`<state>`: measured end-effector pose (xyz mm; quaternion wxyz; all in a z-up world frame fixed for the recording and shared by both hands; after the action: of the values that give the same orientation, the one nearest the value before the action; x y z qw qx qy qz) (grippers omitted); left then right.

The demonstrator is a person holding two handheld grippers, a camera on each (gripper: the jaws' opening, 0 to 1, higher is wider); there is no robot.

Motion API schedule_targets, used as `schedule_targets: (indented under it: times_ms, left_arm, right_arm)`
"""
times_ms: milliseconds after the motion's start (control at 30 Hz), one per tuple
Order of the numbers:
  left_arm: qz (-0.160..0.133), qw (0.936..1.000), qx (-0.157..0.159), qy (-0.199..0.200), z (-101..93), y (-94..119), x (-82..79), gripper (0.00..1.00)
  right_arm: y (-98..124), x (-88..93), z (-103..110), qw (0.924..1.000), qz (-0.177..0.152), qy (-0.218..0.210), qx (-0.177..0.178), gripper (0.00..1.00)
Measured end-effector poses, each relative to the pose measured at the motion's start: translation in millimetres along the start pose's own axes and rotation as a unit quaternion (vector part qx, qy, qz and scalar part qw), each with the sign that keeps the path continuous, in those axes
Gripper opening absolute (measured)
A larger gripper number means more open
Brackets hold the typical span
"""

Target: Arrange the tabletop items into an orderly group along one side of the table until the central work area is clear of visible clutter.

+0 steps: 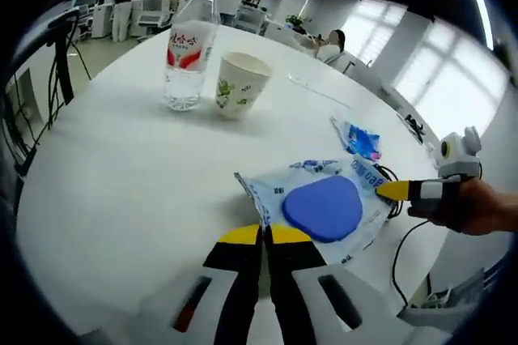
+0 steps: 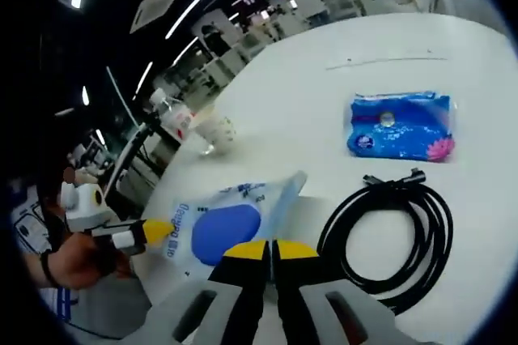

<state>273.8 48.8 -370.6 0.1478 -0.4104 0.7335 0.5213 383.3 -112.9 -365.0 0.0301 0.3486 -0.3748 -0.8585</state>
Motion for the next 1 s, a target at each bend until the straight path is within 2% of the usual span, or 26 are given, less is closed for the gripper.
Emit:
schedule_targets:
  times_ms: [200, 333, 467, 800, 1000]
  left_arm:
    - [0.014, 0.9998, 0.004, -0.016, 8.1, -3.1, 2.6, 0.00]
    - [0.020, 0.9997, 0.004, -0.017, 11.2, -3.7, 4.1, 0.00]
    - [0.023, 0.9994, 0.008, -0.023, 11.7, -2.7, 3.8, 0.00]
    - [0.040, 0.9986, 0.023, -0.023, 22.7, 2.5, 17.1, 0.11]
    - [0.042, 0.9982, 0.037, -0.020, 25.0, 8.2, 25.2, 0.12]
  right_arm:
    - [3.8, 18.4, 3.0, 0.9994, -0.004, -0.035, 0.005, 0.00]
    - [-1.2, 25.8, 2.5, 0.9993, 0.004, -0.036, 0.013, 0.00]
    - [3.1, 33.7, 5.2, 0.9991, 0.008, -0.038, 0.017, 0.00]
    - [4.4, 37.6, -3.0, 0.9991, 0.014, -0.036, 0.019, 0.04]
    - [6.9, 40.3, -2.8, 0.9991, 0.013, -0.037, 0.017, 0.07]
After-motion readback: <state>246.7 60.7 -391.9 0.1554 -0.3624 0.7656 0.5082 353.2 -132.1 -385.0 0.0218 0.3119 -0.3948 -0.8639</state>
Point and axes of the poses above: the point that each gripper's makers call its tool centre point, and the gripper's own axes: y roughly backward along the fingers, z roughly to its left, x roughly out of its underside, the point moved 2 cm from there along y, roughly backward along the fingers, and after that the axes turned 3 degrees about x, right-handed, at the moved point
